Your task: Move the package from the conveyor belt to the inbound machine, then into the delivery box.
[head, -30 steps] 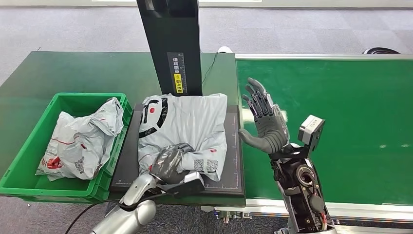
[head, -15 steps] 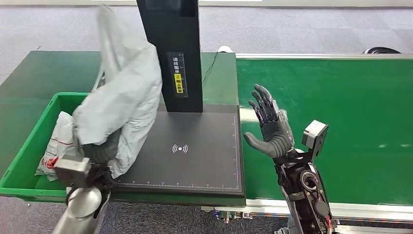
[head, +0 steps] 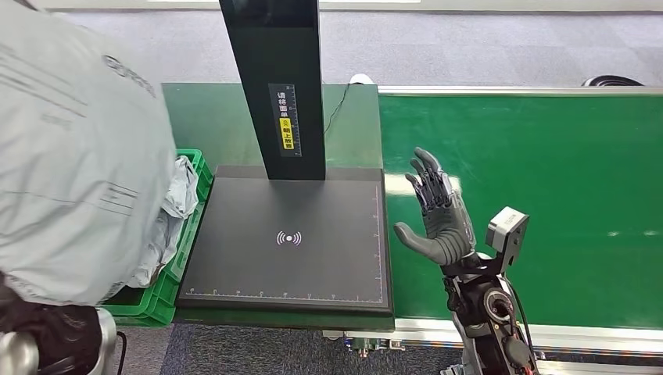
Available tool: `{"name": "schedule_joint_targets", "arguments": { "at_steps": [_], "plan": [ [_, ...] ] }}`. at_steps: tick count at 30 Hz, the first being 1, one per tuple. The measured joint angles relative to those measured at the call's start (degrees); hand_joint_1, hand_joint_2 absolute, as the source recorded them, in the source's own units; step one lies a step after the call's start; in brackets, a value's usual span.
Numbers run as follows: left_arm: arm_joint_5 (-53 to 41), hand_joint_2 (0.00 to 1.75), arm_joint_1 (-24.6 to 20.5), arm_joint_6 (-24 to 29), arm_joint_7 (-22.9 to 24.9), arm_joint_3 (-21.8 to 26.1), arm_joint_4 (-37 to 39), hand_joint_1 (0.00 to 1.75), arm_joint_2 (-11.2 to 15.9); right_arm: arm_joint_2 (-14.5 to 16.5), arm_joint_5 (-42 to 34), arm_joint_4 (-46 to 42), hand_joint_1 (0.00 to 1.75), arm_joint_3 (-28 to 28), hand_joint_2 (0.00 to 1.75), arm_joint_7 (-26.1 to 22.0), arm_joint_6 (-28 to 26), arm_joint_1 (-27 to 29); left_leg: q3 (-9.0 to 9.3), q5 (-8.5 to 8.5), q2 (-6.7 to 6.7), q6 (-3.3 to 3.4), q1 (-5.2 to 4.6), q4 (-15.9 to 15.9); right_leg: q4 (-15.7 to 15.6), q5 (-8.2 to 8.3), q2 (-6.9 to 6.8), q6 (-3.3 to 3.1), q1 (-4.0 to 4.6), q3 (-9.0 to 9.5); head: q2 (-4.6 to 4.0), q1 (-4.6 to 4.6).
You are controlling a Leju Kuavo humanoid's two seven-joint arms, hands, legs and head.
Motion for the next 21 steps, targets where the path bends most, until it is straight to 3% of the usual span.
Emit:
{"name": "schedule_joint_targets", "arguments": {
  "at_steps": [7, 11, 14, 16, 19, 21],
  "plan": [
    [11.86, 1.75, -0.08, 4.63, 2.30, 12.43, -2.78, 1.39, -4.41, -0.09, -0.48, -1.13, 0.00, -0.93, 1.75, 0.26, 0.00, 1.17, 0.00, 0.00, 0.01, 0.00, 0.01, -0.01, 0.00, 0.00, 0.01, 0.00, 0.01, -0.01, 0.00, -0.01],
    [12.34, 1.75, -0.28, 12.41, 0.83, 21.06, -2.89, 1.23, -6.54, -0.25, -0.93, -1.77, 0.00, -1.20, 1.75, 0.48, -0.07, 2.00, 0.01, -0.01, 0.08, -0.01, 0.01, -0.01, 0.00, 0.00, 0.04, 0.00, 0.01, -0.03, 0.00, 0.01],
    [5.80, 1.75, -0.61, 18.15, -0.23, 27.71, -1.81, 0.99, -6.95, -0.31, -0.90, -2.96, 0.00, -1.32, 1.75, 0.77, -0.73, 3.17, 0.01, -0.02, 0.08, -0.03, 0.01, -0.01, -0.01, -0.02, 0.02, -0.01, 0.01, -0.07, 0.00, -0.01],
    [-2.23, 1.75, -0.90, 20.57, -0.28, 29.79, -0.07, 0.93, -6.58, -0.27, -0.73, -3.93, 0.00, -1.43, 1.75, 0.89, -1.34, 4.02, 0.01, -0.02, 0.03, -0.03, 0.01, -0.01, -0.01, -0.04, -0.02, -0.01, 0.01, -0.05, 0.00, 0.00],
    [-16.49, 1.75, -0.72, 23.81, 2.48, 28.56, 3.50, 0.80, -5.14, -0.10, -0.17, -5.33, 0.00, -1.67, 1.75, 0.93, -2.14, 5.41, 0.03, -0.02, 0.00, -0.03, 0.00, -0.01, -0.01, -0.04, -0.02, 0.00, 0.01, 0.00, 0.00, 0.01],
    [-24.98, 1.75, -0.25, 24.41, 7.07, 25.87, 6.06, 0.87, -3.80, 0.08, 0.30, -6.20, 0.00, -1.92, 1.75, 0.93, -2.39, 6.43, 0.07, -0.02, 0.00, -0.03, 0.00, -0.01, -0.01, -0.03, -0.01, 0.00, 0.00, 0.02, 0.00, 0.00]
  ]
}}
